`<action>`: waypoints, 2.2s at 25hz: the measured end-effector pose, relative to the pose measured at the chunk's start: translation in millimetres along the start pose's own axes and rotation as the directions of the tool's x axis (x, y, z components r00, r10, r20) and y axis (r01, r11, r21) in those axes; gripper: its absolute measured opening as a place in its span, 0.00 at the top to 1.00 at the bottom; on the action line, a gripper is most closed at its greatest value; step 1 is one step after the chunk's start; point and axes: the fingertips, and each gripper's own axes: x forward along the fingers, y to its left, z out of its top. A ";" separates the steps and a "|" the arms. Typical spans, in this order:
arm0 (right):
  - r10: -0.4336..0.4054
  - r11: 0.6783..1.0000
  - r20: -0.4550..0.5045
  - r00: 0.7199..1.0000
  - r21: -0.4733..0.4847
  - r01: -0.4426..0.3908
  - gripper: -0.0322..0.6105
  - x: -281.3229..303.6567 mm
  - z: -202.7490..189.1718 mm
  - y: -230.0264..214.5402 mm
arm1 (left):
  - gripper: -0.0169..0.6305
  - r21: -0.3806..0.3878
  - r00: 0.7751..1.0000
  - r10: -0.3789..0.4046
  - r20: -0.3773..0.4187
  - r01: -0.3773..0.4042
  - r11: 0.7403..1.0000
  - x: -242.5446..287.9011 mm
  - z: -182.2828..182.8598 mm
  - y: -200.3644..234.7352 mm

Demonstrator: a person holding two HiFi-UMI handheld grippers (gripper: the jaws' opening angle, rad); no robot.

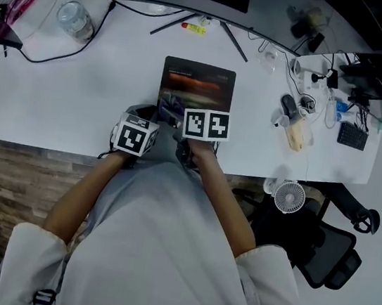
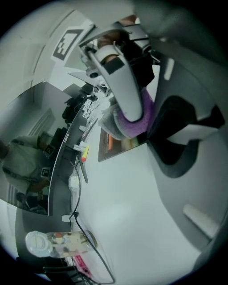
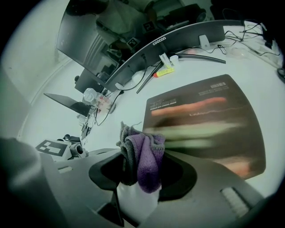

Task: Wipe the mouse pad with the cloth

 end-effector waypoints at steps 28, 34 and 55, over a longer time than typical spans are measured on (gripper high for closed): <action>0.007 0.998 -0.011 1.000 0.068 -0.006 0.62 -3.7 -5.1 -21.1 | 0.97 0.003 1.000 0.004 0.002 -0.004 1.000 0.8 0.2 0.4; 0.005 0.997 -0.011 1.000 0.078 -0.004 0.62 -11.6 -5.9 -31.5 | 0.97 0.003 1.000 0.002 0.005 -0.002 1.000 0.3 0.4 0.0; -0.065 0.996 -0.021 0.998 0.054 0.066 0.62 -63.0 -8.7 -100.0 | 0.97 0.008 1.000 0.010 0.001 -0.010 1.000 0.0 -1.8 -0.2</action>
